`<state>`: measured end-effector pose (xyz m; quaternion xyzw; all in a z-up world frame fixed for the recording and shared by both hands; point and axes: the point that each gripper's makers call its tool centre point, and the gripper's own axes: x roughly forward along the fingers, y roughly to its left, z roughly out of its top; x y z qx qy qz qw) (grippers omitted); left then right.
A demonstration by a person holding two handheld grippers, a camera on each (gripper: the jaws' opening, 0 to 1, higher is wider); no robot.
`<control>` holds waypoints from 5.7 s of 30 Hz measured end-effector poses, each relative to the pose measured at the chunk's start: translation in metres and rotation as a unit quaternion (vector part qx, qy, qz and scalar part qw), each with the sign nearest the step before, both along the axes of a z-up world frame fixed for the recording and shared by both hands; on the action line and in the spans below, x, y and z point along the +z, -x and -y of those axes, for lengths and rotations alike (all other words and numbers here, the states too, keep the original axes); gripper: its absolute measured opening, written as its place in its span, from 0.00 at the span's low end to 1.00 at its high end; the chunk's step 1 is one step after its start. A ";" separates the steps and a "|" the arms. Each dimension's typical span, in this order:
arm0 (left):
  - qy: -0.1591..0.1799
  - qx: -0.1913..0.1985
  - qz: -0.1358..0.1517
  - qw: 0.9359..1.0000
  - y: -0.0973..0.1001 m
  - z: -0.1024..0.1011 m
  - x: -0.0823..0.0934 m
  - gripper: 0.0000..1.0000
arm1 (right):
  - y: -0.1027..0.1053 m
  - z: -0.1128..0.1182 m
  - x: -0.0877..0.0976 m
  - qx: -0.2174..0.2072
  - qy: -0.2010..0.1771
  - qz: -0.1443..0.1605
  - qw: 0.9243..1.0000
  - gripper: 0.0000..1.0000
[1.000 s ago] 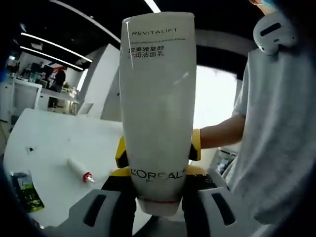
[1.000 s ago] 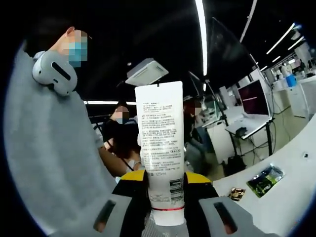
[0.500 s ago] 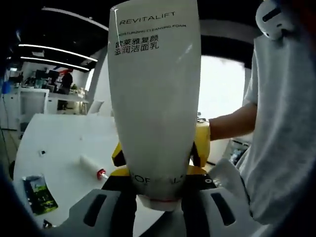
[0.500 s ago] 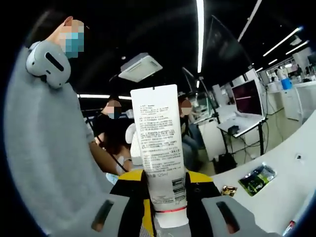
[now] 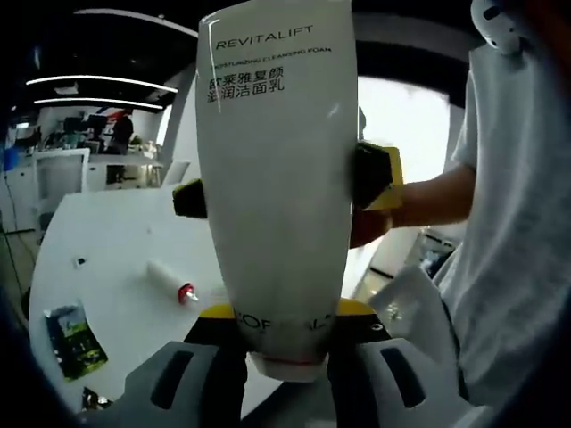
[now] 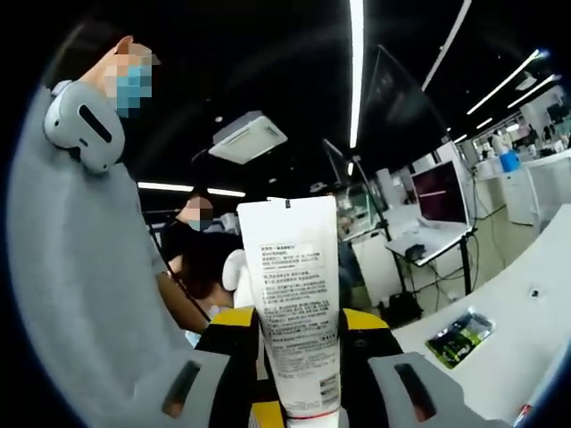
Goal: Arrange the skincare products in the storage area until every visible bottle or jar stands upright without overlapping.
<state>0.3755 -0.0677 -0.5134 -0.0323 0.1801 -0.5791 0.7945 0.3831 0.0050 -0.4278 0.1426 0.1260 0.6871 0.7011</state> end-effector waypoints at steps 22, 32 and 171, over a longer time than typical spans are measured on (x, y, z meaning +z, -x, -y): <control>0.157 -0.052 -0.028 0.986 0.014 0.000 0.051 0.35 | 0.019 0.000 0.013 0.029 -0.037 0.000 0.999 0.27; 0.108 0.001 -0.023 0.994 0.001 -0.004 0.036 0.31 | 0.005 0.003 0.001 -0.030 -0.019 -0.002 0.999 0.28; -0.152 0.282 0.098 0.942 -0.078 -0.067 -0.019 0.18 | -0.067 -0.015 -0.052 -0.292 0.166 -0.006 0.942 0.28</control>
